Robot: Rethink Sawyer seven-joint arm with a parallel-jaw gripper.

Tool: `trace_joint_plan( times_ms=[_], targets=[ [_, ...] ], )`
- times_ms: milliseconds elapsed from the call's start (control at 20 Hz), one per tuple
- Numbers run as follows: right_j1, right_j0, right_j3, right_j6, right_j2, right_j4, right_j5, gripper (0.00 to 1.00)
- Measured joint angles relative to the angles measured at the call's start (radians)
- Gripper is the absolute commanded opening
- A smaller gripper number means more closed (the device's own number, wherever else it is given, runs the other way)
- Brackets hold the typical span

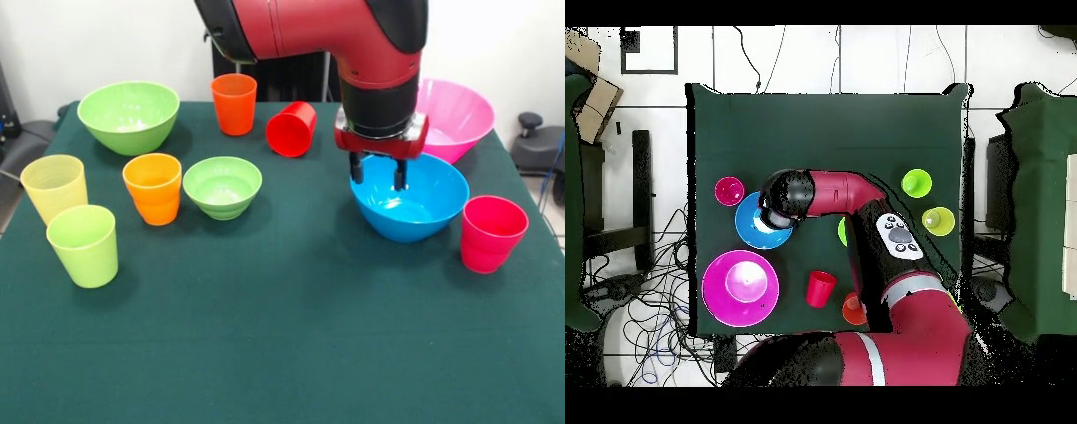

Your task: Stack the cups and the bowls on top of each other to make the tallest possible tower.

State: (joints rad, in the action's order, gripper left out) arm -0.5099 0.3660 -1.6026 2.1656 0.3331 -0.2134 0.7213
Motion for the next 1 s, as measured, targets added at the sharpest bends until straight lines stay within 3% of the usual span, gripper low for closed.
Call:
trace_joint_plan(
  times_ms=[1000],
  targets=[
    [0.022,0.004,0.000,0.000,0.000,-0.033,0.000,1.00]
  ],
)
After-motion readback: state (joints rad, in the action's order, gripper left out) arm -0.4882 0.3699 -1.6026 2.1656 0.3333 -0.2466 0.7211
